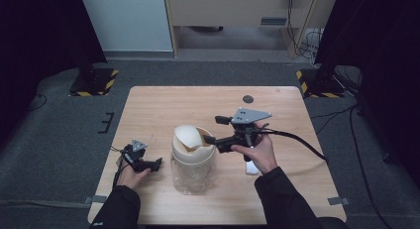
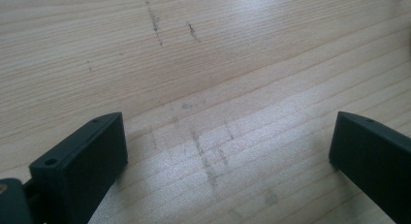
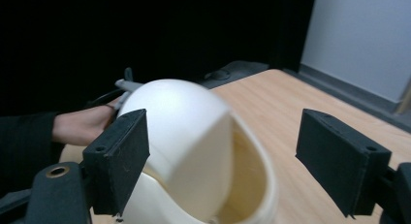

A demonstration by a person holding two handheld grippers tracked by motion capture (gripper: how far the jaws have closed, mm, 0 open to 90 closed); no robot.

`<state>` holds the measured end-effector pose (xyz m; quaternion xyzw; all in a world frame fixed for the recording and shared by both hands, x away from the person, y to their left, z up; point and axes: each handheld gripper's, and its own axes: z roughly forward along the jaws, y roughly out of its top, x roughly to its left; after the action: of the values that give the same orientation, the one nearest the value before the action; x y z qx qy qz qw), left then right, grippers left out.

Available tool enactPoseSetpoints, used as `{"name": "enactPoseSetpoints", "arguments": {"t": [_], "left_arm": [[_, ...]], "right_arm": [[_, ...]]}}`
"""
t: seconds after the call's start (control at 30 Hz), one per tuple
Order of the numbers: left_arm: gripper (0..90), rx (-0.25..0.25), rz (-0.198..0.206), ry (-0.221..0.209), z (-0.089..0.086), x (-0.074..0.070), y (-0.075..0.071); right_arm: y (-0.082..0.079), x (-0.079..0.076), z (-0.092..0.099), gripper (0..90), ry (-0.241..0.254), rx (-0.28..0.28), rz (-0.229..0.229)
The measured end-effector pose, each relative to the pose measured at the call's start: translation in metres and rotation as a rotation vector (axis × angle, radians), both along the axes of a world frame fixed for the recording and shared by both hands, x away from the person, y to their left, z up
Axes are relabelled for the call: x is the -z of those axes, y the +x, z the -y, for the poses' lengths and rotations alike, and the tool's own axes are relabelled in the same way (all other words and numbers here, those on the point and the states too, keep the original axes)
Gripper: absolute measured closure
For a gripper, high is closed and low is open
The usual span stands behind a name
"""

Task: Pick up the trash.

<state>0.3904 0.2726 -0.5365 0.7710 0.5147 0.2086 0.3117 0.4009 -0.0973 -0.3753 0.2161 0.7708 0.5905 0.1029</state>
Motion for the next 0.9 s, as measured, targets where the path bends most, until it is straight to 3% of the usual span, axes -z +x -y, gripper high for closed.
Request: {"name": "enactPoseSetpoints", "arguments": {"t": [0.17, 0.2, 0.47, 0.73, 0.9], "left_arm": [[0.0, 0.000, 0.000, 0.000, 0.000, 0.000, 0.000], [0.0, 0.000, 0.000, 0.000, 0.000, 0.000, 0.000], [0.0, 0.000, 0.000, 0.000, 0.000, 0.000, 0.000], [0.0, 0.000, 0.000, 0.000, 0.000, 0.000, 0.000], [0.0, 0.000, 0.000, 0.000, 0.000, 0.000, 0.000]], "right_arm": [[0.004, -0.004, 0.029, 19.7, 0.021, 0.080, 0.013], [0.006, -0.005, 0.044, 19.6, 0.017, 0.117, 0.014], [0.015, 0.001, 0.087, 17.5, -0.028, 0.215, 0.002], [0.027, 0.024, 0.112, 13.9, -0.075, 0.306, -0.032], [0.034, 0.048, 0.122, 25.2, -0.107, 0.331, -0.069]]}}
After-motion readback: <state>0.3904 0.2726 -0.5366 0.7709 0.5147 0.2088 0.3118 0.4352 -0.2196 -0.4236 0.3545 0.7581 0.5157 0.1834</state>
